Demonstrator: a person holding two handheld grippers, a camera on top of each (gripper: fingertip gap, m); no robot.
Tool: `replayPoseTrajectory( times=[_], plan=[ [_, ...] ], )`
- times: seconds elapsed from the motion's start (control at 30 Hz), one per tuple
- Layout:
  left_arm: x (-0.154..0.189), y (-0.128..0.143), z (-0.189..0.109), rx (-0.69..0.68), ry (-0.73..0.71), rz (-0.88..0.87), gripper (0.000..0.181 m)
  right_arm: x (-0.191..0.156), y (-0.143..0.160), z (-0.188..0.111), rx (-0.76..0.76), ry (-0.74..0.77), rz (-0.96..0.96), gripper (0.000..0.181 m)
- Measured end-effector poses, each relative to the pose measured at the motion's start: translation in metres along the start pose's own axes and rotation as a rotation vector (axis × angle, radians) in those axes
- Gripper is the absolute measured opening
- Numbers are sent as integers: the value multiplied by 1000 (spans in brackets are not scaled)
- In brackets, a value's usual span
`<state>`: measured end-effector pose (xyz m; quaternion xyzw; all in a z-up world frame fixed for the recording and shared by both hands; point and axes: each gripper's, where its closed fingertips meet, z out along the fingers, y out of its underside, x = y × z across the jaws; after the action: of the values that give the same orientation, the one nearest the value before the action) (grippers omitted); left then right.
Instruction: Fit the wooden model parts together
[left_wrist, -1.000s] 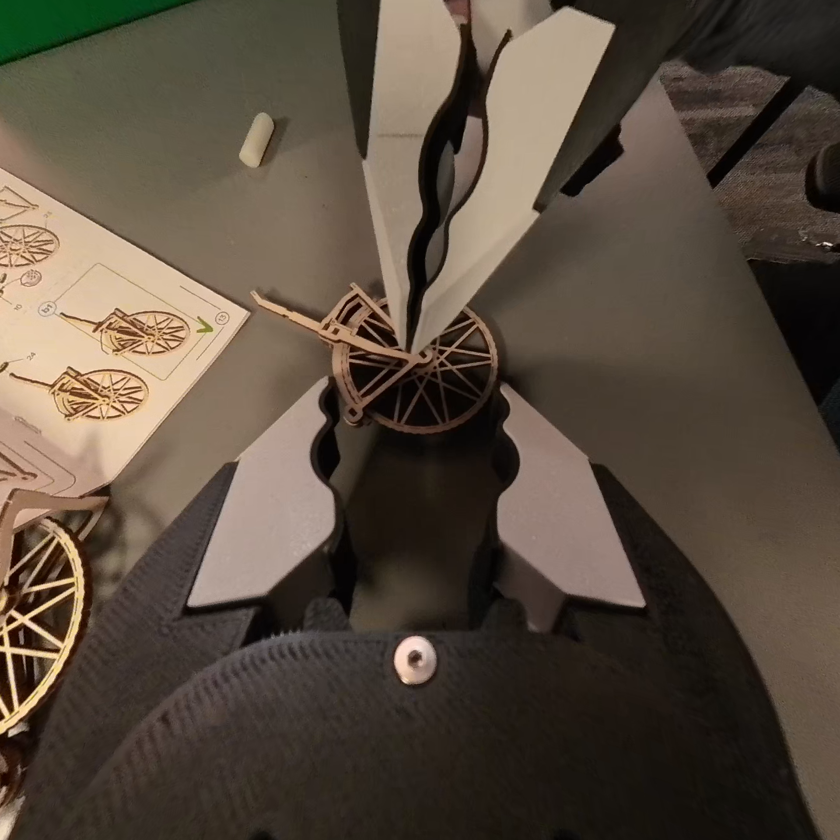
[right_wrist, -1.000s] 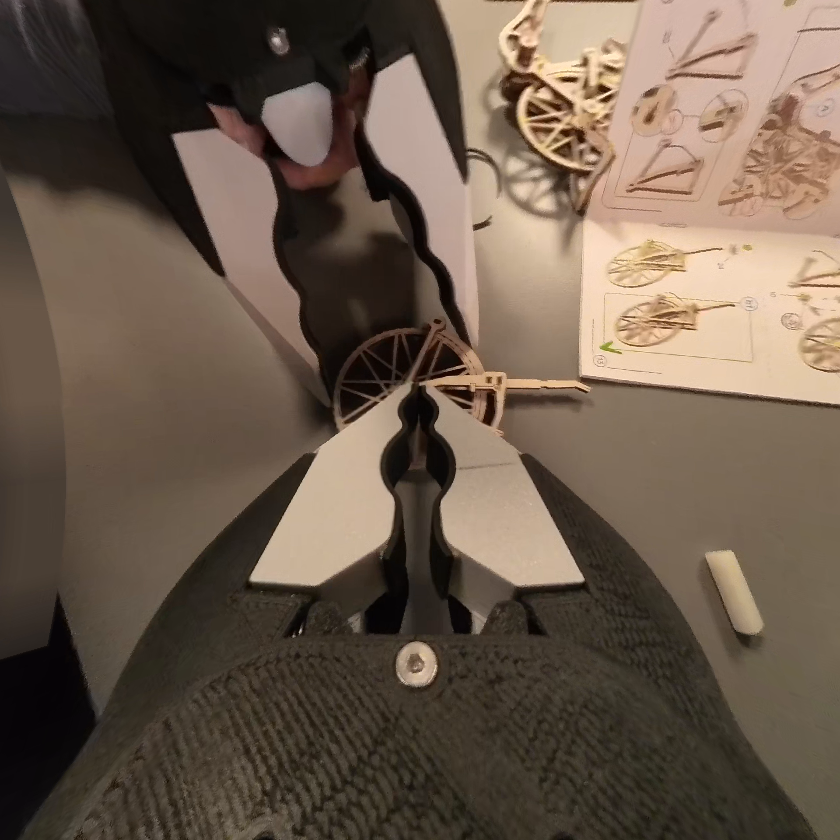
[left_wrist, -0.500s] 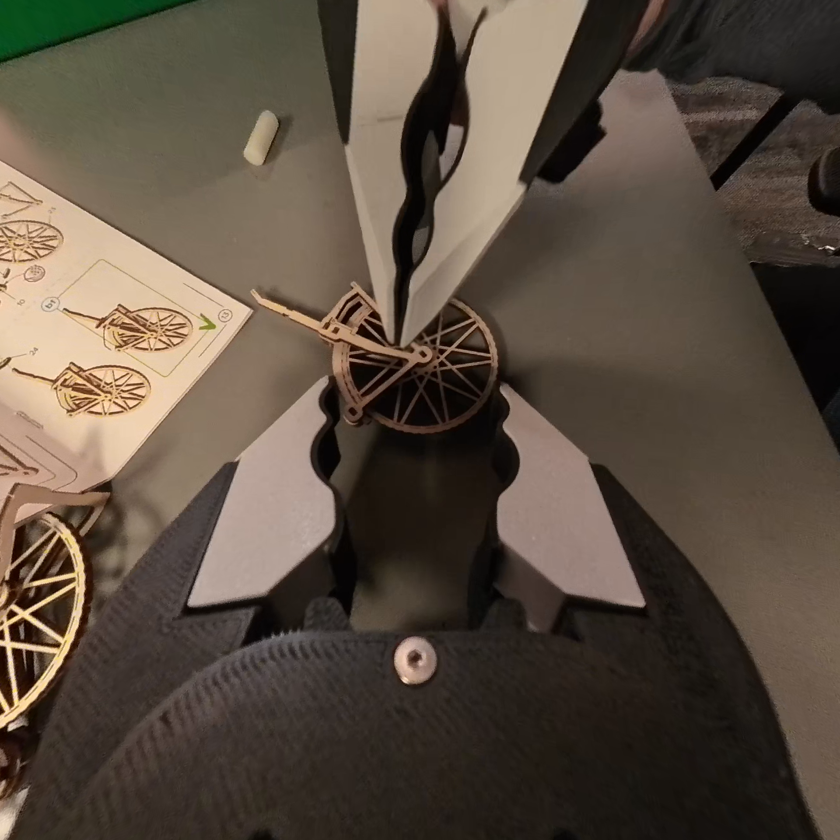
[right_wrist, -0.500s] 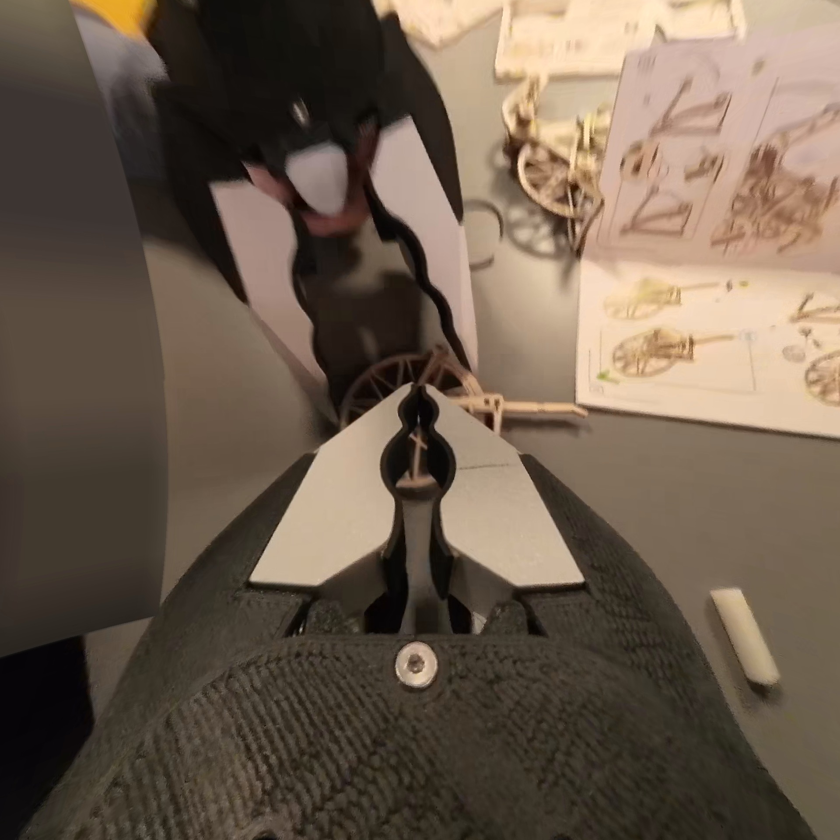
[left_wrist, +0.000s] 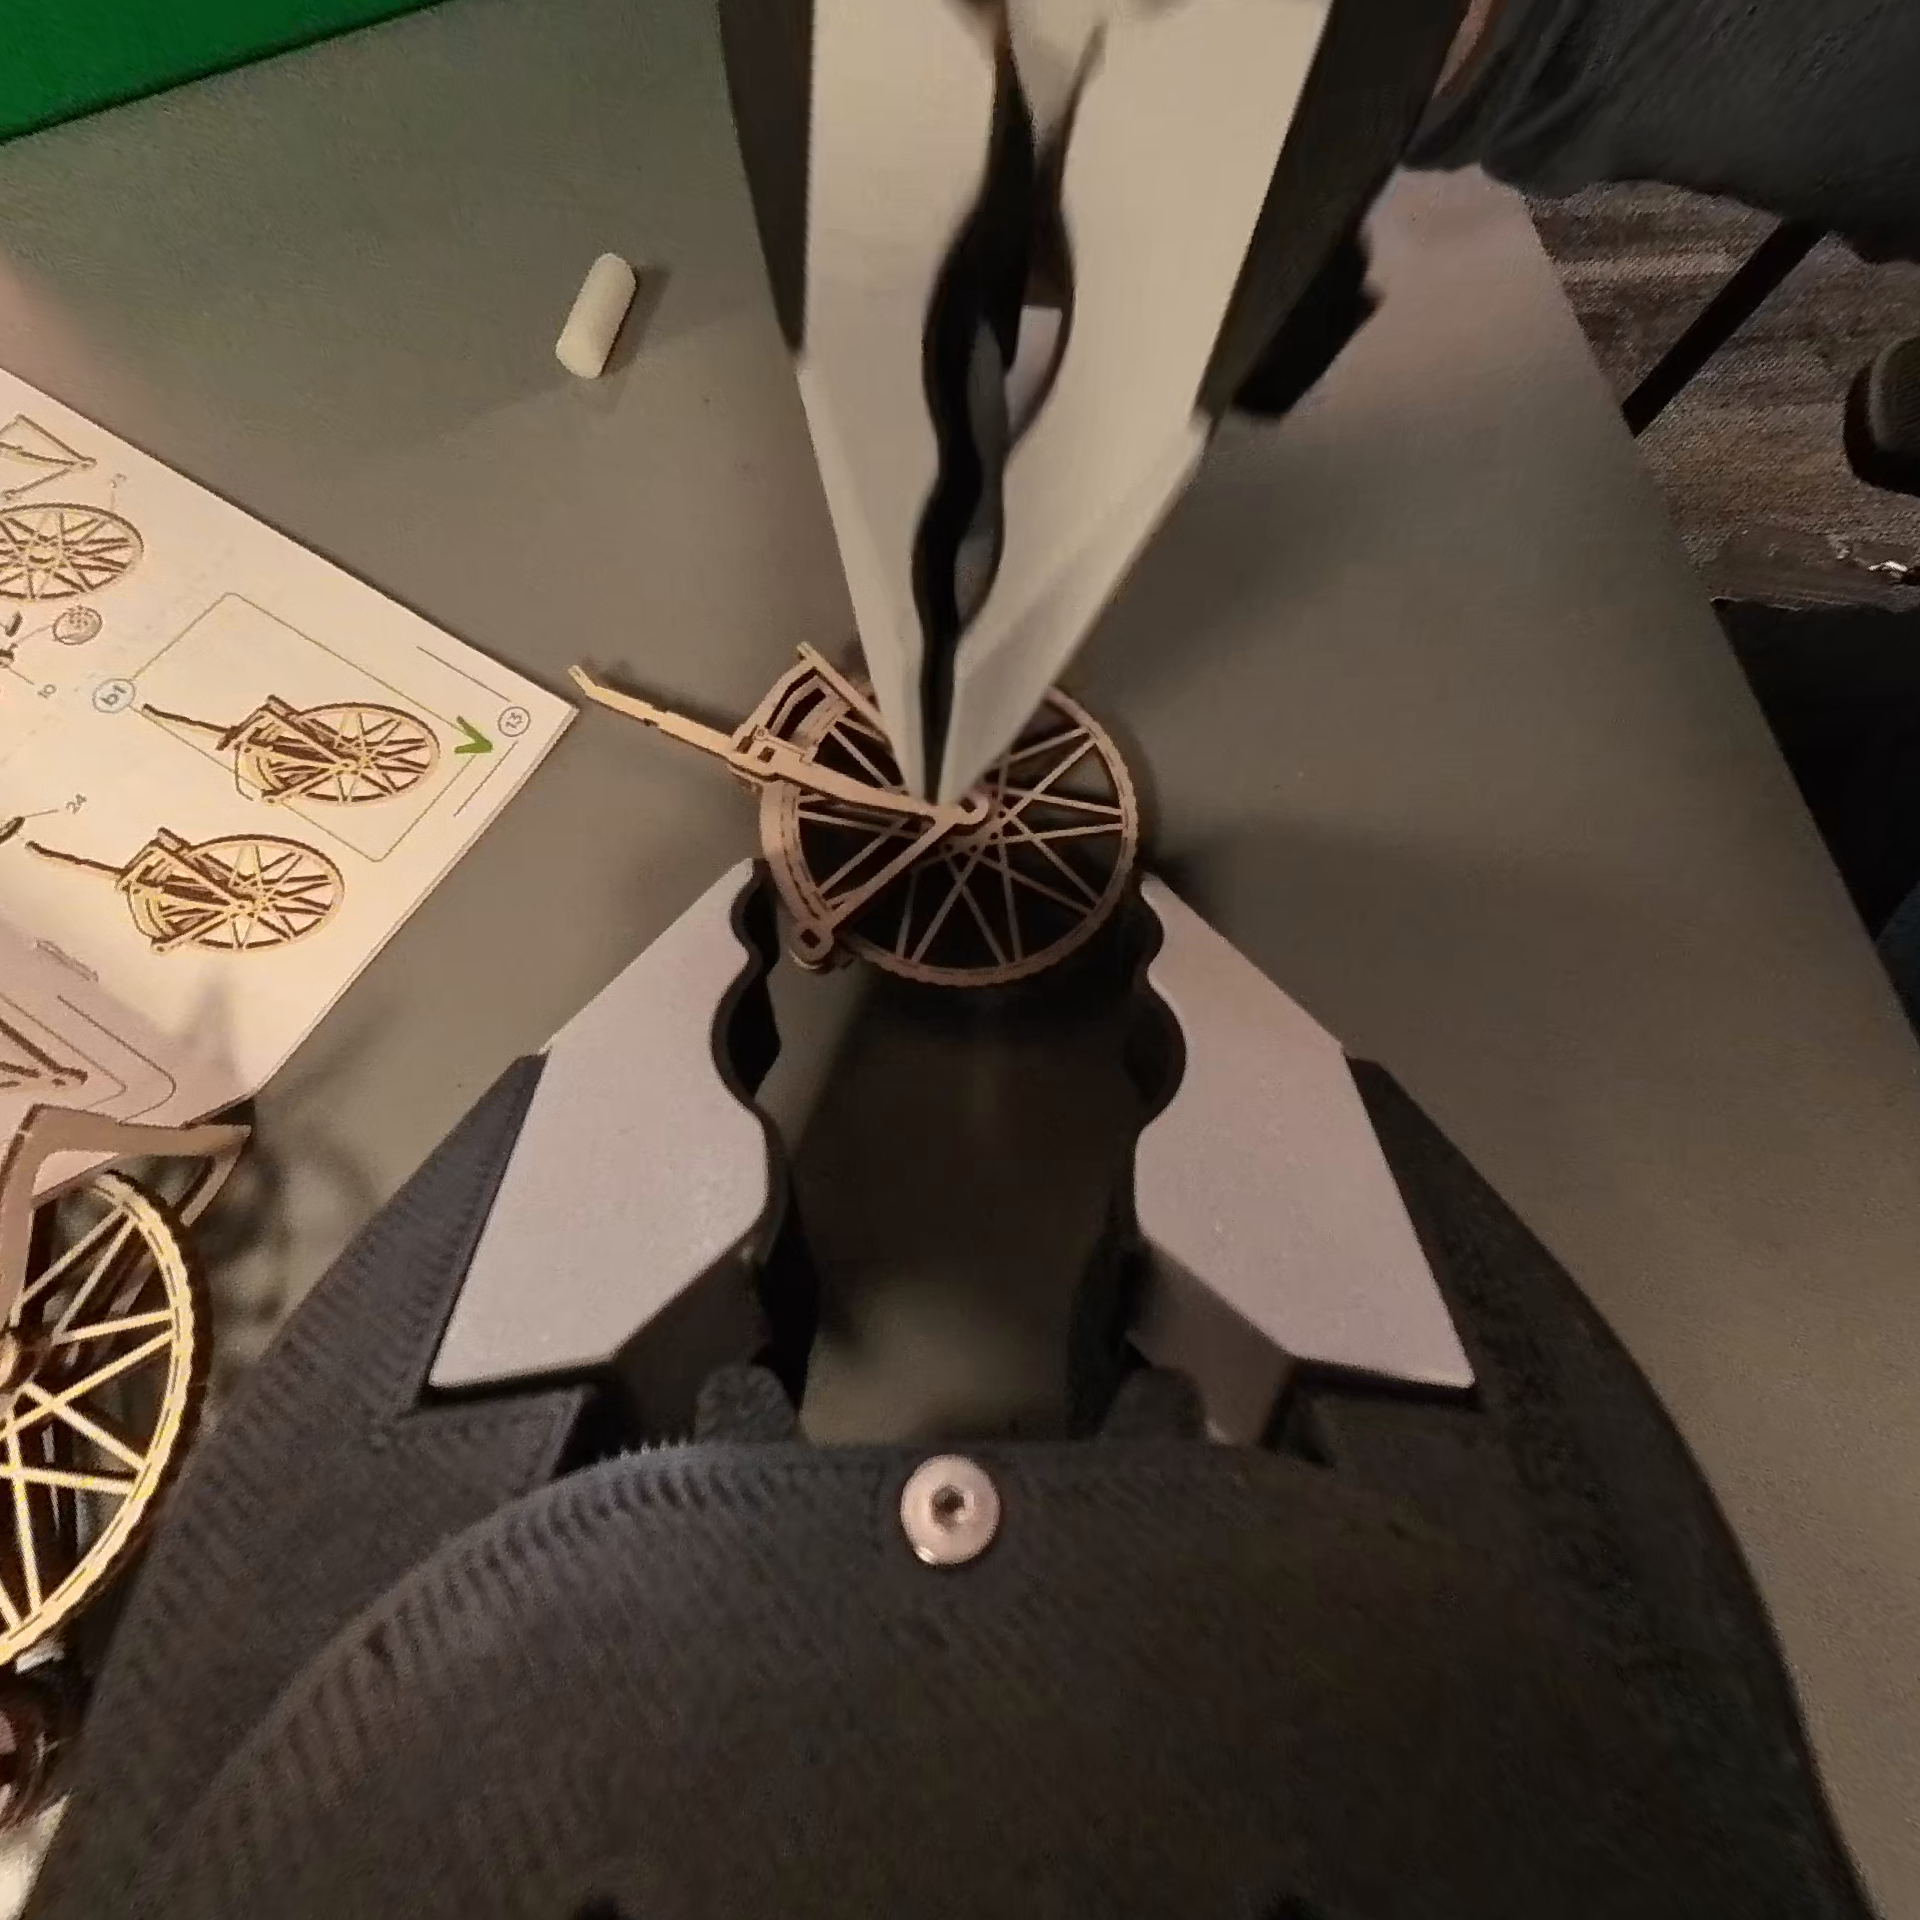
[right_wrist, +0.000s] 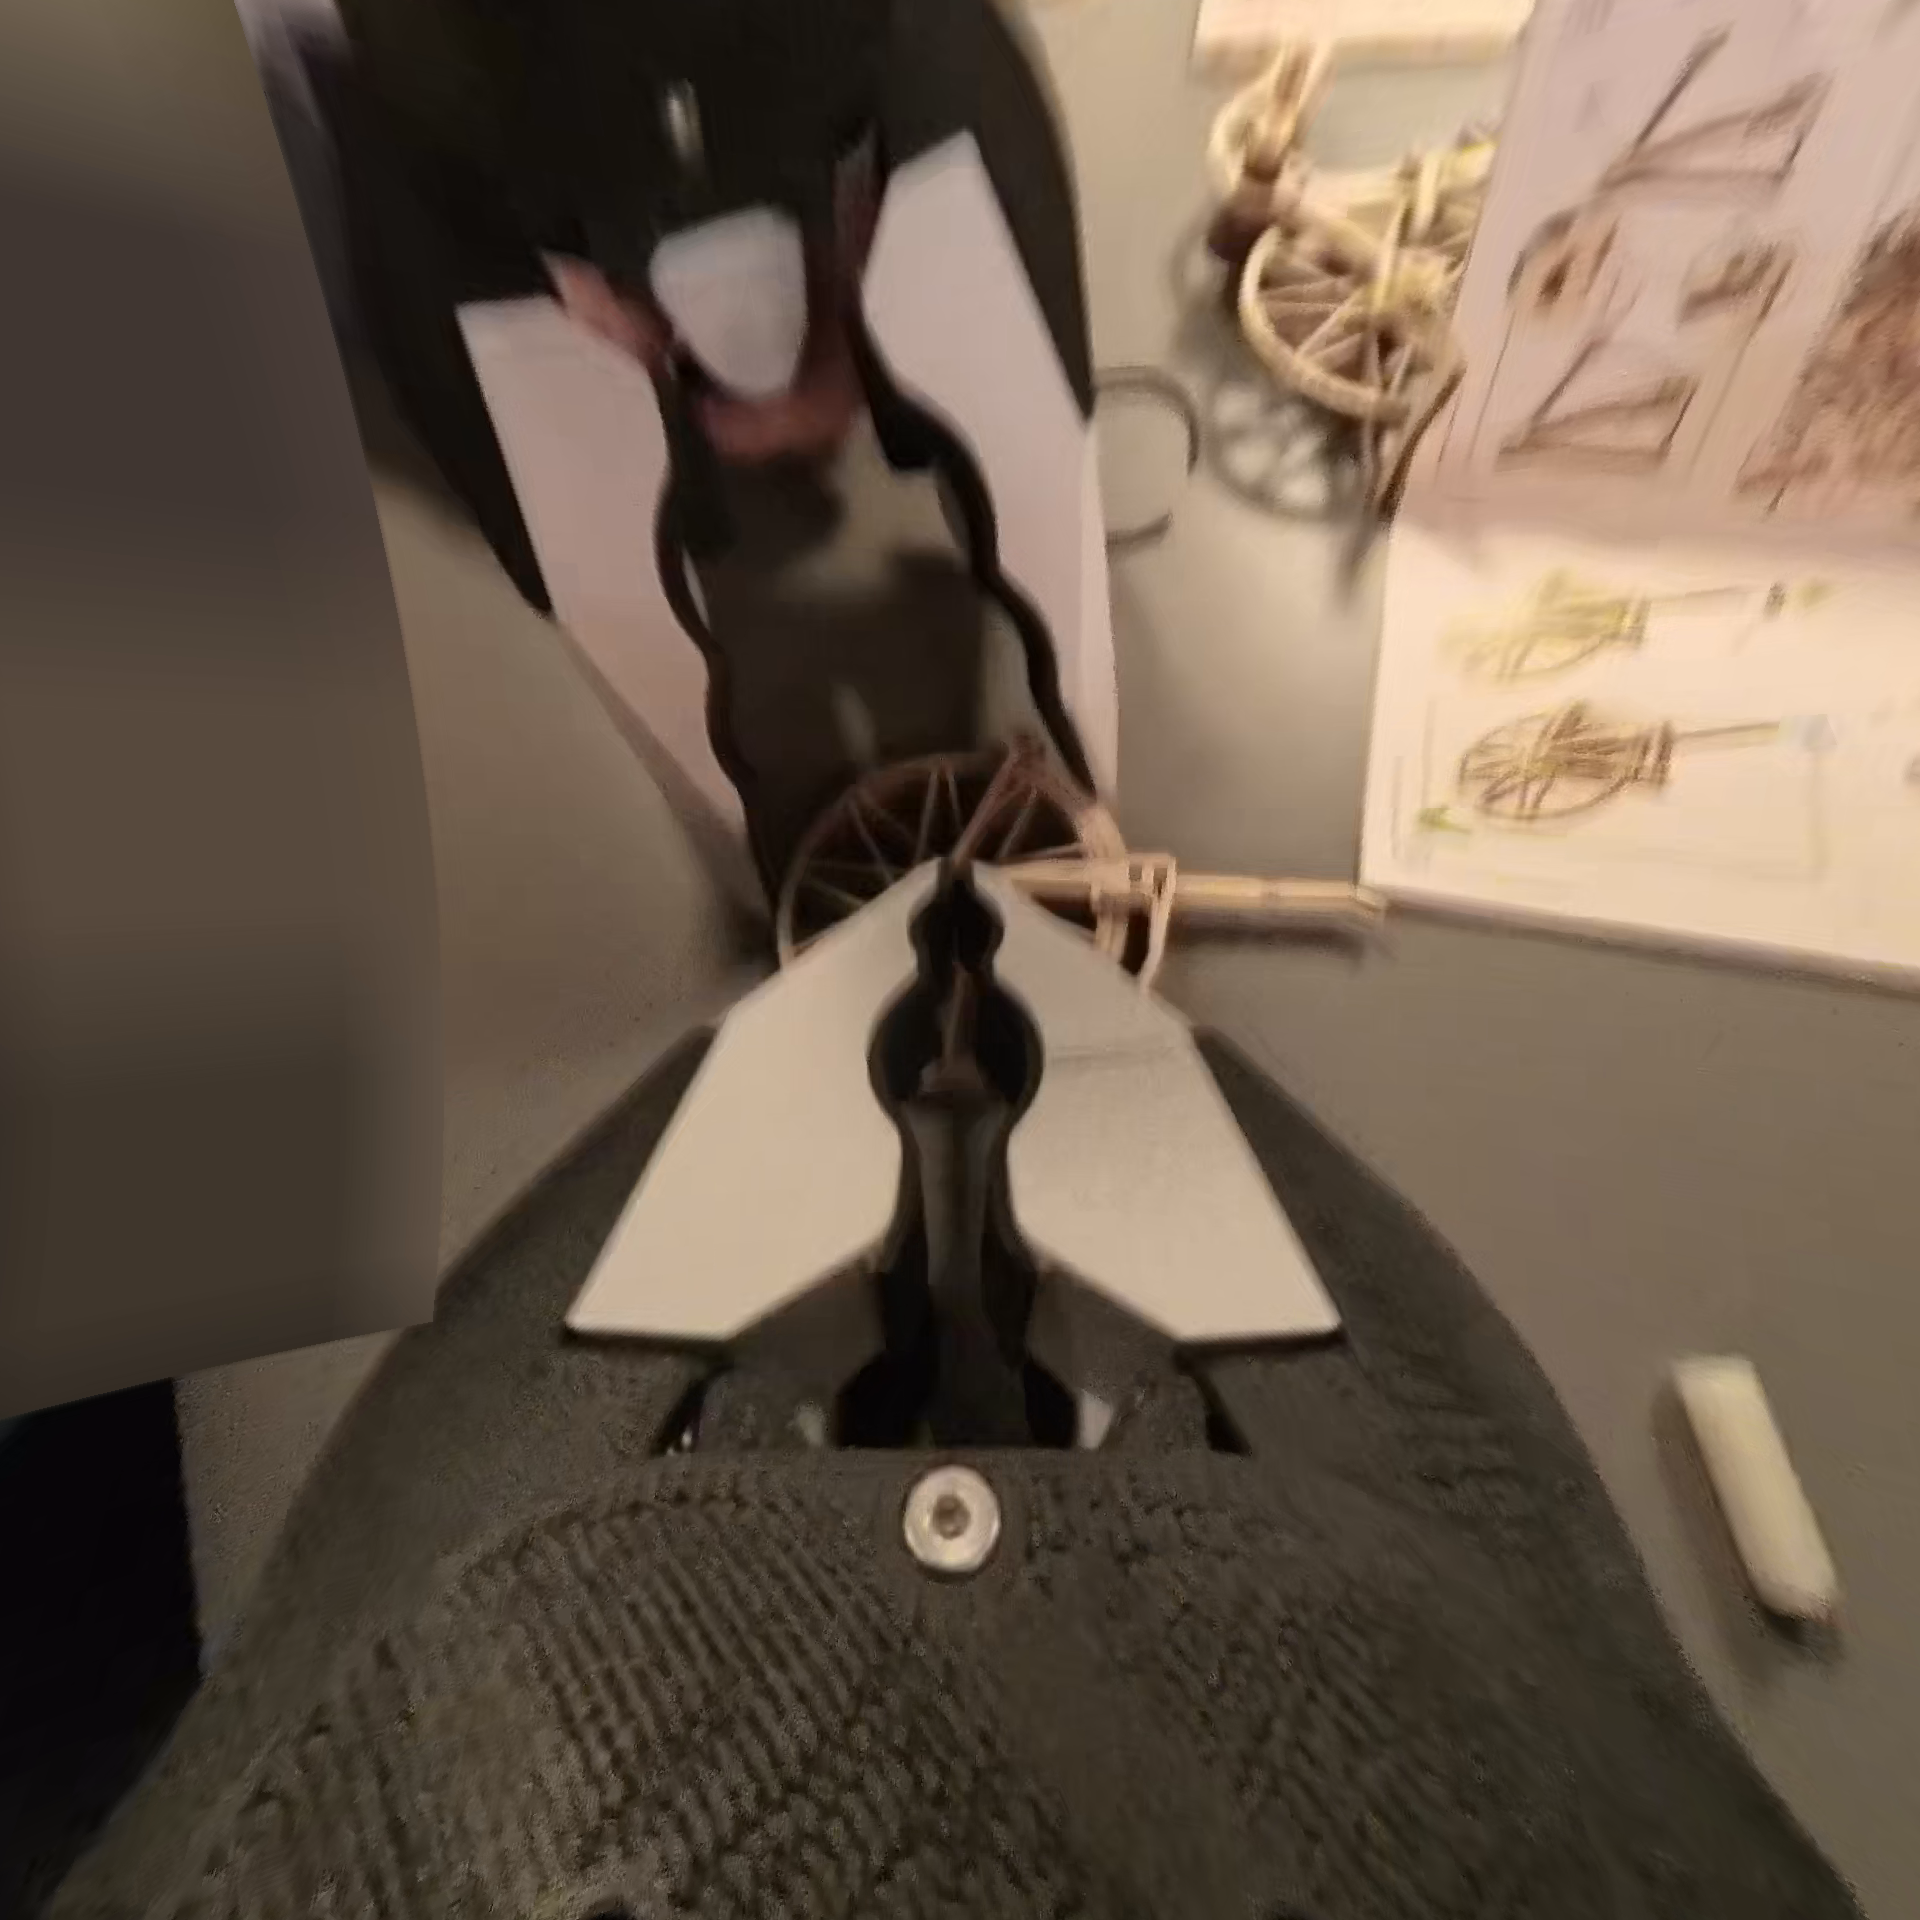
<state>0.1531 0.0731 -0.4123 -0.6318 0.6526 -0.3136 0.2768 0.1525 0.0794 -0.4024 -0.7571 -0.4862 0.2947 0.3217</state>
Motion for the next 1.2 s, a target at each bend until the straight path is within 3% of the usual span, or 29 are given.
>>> replayPoseTrajectory(
  times=[0.03, 0.07, 0.1, 0.13, 0.2, 0.3, 0.4, 0.47, 0.5, 0.6, 0.73, 0.93, 1.1, 1.2],
  plan=[
    [-1, 0, -1, 2, -6, -4, 60, -2, -10, -3, 63, -20, 14, 0],
    [-1, -1, -1, 10, -2, -9, 4, 0, -14, -6, 76, -7, 8, 0],
    [-2, -1, -1, 9, -8, -15, 0, -2, -27, -11, 146, -4, -10, 0],
    [-3, -1, -1, 10, -13, -12, 1, -4, -34, -14, 185, -16, -5, 0],
    [-6, -1, -2, 12, -50, -5, 27, 2, -27, -12, 152, 17, -20, 0],
    [-7, -1, -2, 15, -31, -39, 35, 12, -36, -29, 248, 85, 2, 0],
    [-7, -1, -2, 19, -21, -55, 35, 63, -36, -79, 376, 437, 117, 0],
    [-7, -1, -2, 19, -19, -55, 36, 92, -7, -107, 294, 656, 271, 0],
    [-7, -1, -2, 20, -17, -57, 36, 96, 10, -109, 203, 671, 356, 0],
    [-8, -2, -3, 26, -9, -83, 35, 91, 22, -93, 119, 507, 583, 18],
    [-8, -5, -8, 66, 12, -102, 35, 98, 34, -77, -45, 450, 642, 23],
    [-27, -30, -41, 319, -211, 33, 35, 92, 37, -58, -154, 405, 553, 28],
    [-55, -41, -74, 485, -398, 21, 34, 69, 22, -34, -144, 239, 421, 16],
    [-63, -45, -91, 577, -436, -21, 32, 47, 13, -18, -148, 121, 316, 14]
  ],
)
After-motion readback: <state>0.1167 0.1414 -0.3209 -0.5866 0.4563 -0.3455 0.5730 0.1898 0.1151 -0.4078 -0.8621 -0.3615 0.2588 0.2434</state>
